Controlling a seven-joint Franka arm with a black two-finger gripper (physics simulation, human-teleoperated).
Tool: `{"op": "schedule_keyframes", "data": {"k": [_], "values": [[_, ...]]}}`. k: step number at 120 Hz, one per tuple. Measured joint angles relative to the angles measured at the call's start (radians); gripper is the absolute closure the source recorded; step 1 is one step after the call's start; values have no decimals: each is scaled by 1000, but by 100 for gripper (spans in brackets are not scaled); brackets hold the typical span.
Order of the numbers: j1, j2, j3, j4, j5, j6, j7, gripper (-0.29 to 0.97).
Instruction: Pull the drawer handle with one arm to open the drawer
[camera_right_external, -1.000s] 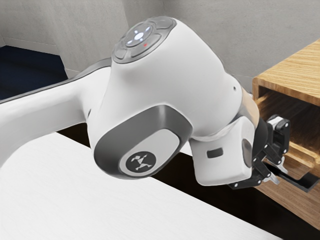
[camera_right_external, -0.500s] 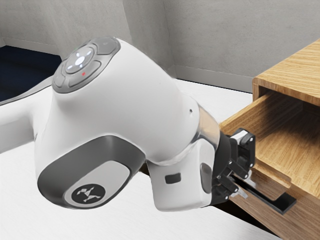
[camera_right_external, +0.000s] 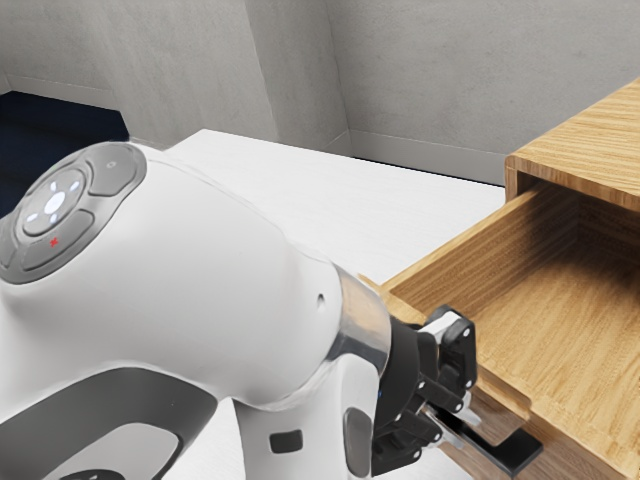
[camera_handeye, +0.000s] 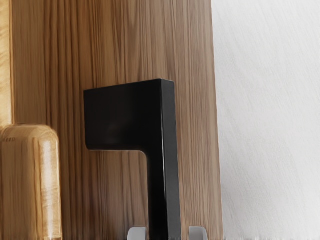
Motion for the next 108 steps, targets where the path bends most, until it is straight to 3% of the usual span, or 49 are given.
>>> {"op": "schedule_keyframes", "data": {"k": [66,74,81,90,98,108], "values": [[0,-67,-24,24,-6,-82,-25,53],[20,-63,-23,145,-3,-154,-37,52],[176,-16,-12,370,0,-306,-80,46],[290,151,126,642,12,-515,-184,32],[321,226,233,714,17,-644,-292,23],[327,254,270,738,20,-743,-421,15]]}}
